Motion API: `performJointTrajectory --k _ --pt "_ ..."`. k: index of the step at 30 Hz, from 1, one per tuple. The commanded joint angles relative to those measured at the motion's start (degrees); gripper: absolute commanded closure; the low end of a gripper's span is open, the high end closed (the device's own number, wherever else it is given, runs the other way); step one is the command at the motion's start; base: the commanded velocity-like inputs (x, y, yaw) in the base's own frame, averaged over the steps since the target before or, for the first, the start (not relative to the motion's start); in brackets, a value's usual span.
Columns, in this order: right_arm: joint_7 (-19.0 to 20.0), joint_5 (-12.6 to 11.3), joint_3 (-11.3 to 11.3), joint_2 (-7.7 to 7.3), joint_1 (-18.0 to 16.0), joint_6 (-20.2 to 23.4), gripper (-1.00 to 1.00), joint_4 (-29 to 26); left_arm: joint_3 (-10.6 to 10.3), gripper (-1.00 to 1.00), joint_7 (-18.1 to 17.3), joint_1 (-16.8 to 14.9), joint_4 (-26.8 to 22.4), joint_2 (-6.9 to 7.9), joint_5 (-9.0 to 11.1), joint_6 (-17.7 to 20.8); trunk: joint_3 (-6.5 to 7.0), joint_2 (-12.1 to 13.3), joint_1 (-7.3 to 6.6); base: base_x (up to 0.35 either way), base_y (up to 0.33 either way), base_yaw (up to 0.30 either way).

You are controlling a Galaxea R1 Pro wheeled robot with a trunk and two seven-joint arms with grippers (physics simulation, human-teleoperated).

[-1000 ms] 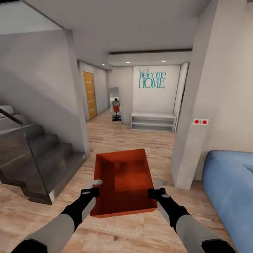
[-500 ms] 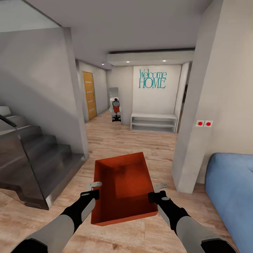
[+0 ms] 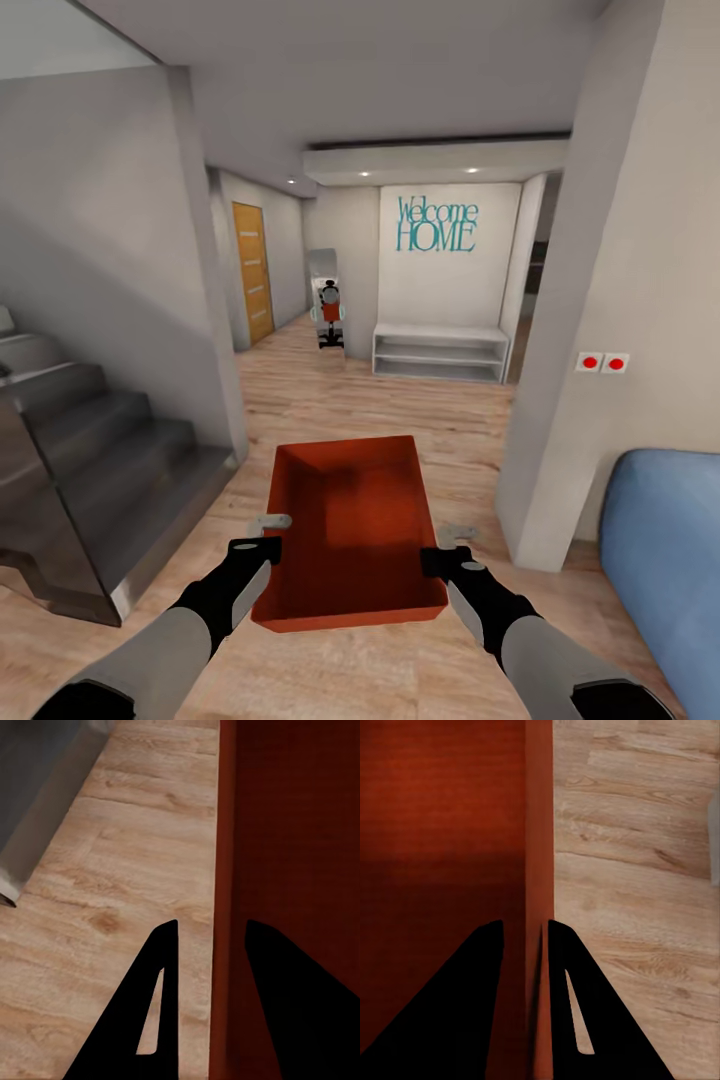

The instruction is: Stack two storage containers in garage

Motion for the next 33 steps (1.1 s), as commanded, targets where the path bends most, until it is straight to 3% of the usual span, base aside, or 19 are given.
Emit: performJointTrajectory --k 1,33 --pt "-0.95 -1.04 1.18 -0.08 0.00 0.72 1.00 0.10 -1.71 1.00 1.04 -0.03 -0.30 0.15 0.23 -3.91 -0.03 -0.05 0.05 0.321 0.000 0.000" --pt "-0.72 -1.13 1.17 -0.08 0.00 0.73 1.00 0.10 -1.63 1.00 1.04 -0.03 -0.26 0.15 0.30 -3.86 -0.03 -0.05 0.05 0.322 0.000 0.000"
